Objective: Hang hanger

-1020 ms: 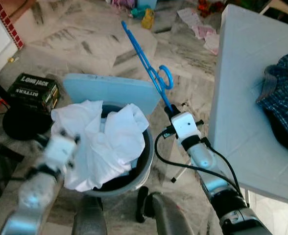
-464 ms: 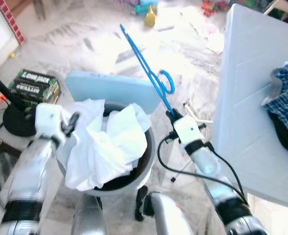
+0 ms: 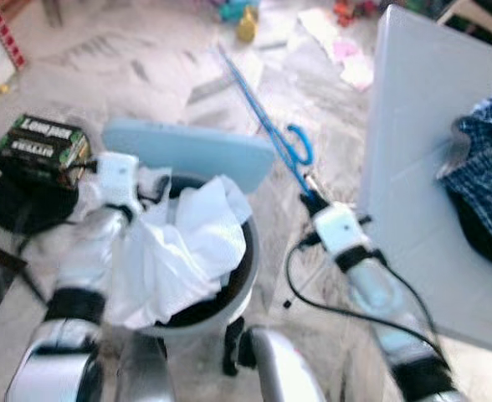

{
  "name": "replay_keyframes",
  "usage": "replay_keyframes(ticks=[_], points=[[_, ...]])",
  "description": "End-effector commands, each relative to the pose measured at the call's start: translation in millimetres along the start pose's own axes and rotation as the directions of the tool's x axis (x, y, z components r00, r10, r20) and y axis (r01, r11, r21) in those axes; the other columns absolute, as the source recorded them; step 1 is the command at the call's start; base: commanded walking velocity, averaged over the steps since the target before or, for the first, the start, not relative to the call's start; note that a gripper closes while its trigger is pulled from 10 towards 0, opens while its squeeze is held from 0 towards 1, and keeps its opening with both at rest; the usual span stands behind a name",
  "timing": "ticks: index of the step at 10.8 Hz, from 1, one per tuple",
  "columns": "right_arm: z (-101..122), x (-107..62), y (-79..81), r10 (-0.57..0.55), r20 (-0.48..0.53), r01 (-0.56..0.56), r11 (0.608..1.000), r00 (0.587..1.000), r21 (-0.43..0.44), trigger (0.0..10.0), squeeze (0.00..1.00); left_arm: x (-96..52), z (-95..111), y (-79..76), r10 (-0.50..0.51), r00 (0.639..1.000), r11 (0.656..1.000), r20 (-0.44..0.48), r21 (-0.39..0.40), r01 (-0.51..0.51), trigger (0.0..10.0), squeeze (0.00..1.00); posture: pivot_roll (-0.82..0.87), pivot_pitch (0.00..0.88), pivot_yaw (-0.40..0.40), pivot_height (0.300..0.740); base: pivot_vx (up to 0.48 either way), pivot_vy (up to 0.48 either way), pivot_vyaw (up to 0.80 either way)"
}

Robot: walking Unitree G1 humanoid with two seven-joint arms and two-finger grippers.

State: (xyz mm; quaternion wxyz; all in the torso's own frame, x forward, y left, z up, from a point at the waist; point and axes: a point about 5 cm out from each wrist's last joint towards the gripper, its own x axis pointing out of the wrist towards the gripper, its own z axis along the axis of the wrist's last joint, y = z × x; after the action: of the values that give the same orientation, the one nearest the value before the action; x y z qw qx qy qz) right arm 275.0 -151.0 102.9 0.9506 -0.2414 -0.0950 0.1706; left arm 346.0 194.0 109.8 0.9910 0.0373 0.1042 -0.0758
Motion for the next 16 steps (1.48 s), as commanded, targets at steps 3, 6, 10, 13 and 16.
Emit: replay_keyframes(ticks=[3,6,10,13,16], points=[[-12,-27.1,-18.2,-0.009,-0.083,0.006,1.000,0.997,-0.030,10.0,0.00,6.4,-23,-20.0,-0.087,0.990,0.996,-0.112,0.018,0.089,10.0,0.00,-0.11,0.345,-0.203,0.740,0.000,0.000,0.00],[-4,-18.8,-13.5,-0.017,-0.077,0.016,1.000,0.997,-0.017,10.0,0.00,6.9,-45,-13.8,-0.037,0.972,0.999,-0.232,0.021,0.043,0.0,0.00,-0.10,0.345,-0.194,0.740,0.000,0.000,0.00],[-6,-11.5,-11.5,-0.027,-0.087,0.026,1.000,0.996,-0.009,10.0,0.00,6.7,-43,8.4,0.038,0.968,0.999,-0.247,0.001,-0.039,0.0,0.00,-0.07,0.327,-0.176,0.740,0.000,0.000,0.00],[-7,-9.0,-8.3,-0.027,-0.082,0.027,1.000,0.996,-0.003,10.0,0.00,8.6,-39,12.1,0.066,0.973,0.998,-0.220,-0.006,-0.069,0.0,0.00,-0.06,0.317,-0.171,0.740,0.000,0.000,0.00],[-6,-7.3,-7.8,-0.032,-0.077,0.033,0.999,0.996,0.001,10.0,0.00,10.0,-32,16.5,0.085,0.983,0.996,-0.165,-0.021,-0.090,0.0,0.00,-0.06,0.316,-0.169,0.740,0.000,0.000,0.00]])
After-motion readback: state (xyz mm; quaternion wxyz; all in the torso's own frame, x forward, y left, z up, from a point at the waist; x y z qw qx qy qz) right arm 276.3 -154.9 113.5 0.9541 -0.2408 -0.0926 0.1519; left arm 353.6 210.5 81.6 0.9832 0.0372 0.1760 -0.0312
